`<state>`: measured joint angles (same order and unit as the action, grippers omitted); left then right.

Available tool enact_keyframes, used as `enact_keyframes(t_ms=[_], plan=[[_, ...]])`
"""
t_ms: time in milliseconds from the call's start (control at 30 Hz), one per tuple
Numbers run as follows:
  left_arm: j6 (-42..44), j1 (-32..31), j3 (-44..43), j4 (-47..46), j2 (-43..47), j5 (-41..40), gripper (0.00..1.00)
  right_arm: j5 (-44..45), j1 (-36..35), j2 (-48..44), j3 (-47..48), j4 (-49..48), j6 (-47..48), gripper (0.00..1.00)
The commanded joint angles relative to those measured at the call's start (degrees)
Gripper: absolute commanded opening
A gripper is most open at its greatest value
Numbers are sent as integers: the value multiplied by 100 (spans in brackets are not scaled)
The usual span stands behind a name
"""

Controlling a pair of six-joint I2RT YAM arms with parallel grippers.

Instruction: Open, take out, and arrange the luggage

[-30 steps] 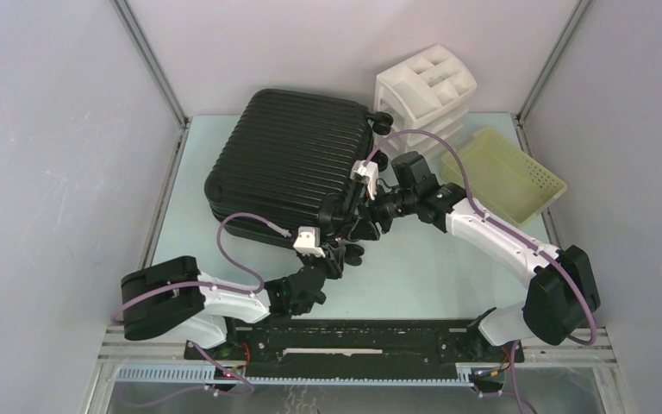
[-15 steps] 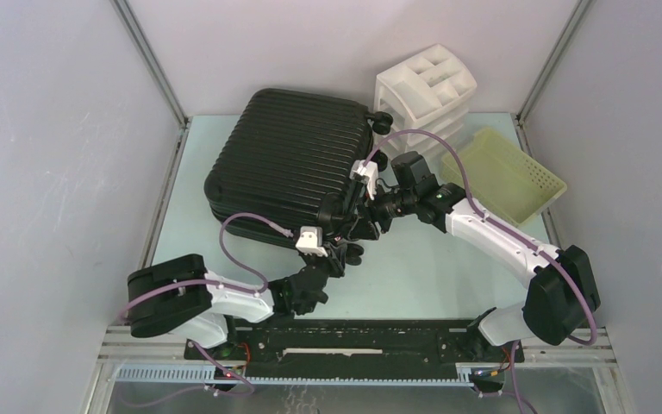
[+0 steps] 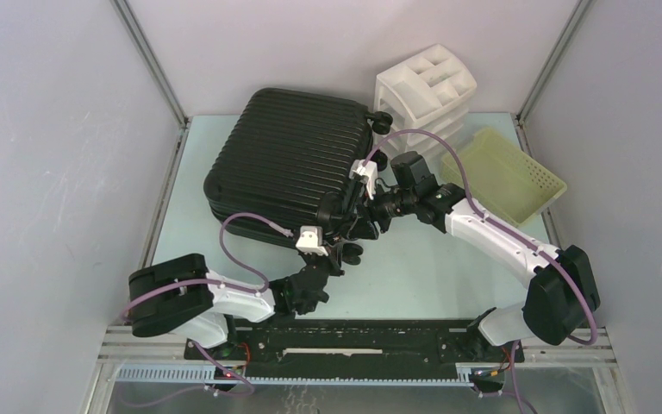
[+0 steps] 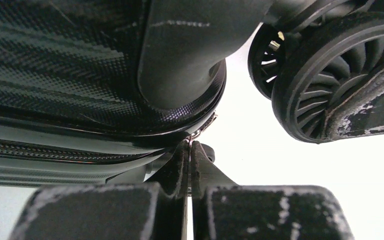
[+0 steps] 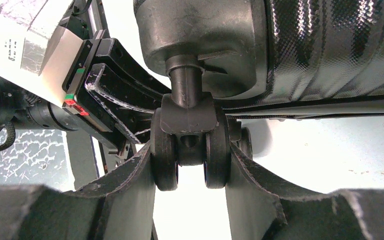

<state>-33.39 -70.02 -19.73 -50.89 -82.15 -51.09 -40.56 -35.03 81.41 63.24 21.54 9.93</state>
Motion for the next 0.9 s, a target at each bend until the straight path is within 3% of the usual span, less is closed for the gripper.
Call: enact_keyframes(t_ms=[0, 433, 867], plan=[[225, 88, -181, -439, 252, -563, 0, -15, 14, -138, 157, -577, -21, 0], [437, 41, 670, 161, 1139, 127, 0, 437, -38, -105, 162, -292, 810, 0], [310, 112, 784, 2827, 2870, -25, 0, 230, 181, -311, 157, 170, 1372, 0]])
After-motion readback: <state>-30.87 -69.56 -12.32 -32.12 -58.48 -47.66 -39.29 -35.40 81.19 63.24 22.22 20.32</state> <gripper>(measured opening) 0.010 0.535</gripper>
